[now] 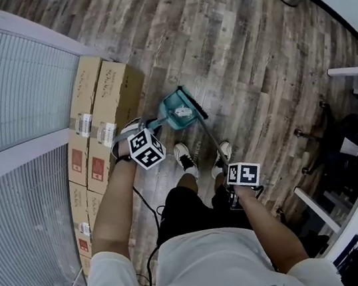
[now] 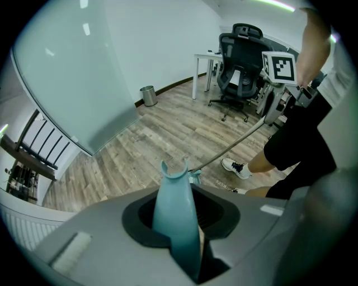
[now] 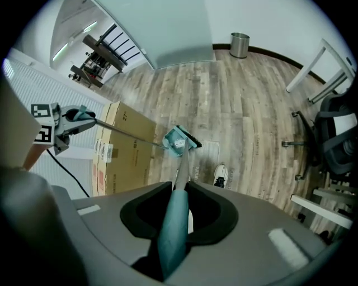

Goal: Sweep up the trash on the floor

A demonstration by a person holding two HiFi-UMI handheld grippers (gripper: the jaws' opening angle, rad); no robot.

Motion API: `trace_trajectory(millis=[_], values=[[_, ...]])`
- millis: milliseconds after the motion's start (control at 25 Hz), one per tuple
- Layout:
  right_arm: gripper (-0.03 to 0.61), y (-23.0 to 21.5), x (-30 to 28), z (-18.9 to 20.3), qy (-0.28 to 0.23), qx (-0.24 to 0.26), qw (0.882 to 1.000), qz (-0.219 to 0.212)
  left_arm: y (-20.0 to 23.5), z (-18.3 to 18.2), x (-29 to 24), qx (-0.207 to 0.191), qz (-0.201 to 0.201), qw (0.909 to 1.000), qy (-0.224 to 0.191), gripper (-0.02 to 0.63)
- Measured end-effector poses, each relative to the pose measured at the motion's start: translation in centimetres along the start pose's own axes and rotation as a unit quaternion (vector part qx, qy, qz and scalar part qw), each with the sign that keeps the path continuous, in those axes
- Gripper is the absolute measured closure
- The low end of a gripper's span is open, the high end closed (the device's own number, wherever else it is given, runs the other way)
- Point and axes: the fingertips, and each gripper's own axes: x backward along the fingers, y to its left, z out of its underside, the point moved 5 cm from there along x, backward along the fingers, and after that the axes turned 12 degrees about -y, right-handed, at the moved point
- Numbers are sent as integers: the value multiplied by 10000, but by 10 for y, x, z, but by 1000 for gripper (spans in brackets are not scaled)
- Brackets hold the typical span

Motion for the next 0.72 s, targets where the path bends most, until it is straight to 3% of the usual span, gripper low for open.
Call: trace_trajectory(millis=[240, 720], values=[[469, -7, 7, -10, -10, -292, 9995, -146, -2, -1, 0, -21, -29, 10000, -6, 514], [469, -18, 28, -9, 146, 11, 9993, -347, -3, 1, 0, -10, -21, 10000, 2, 514]])
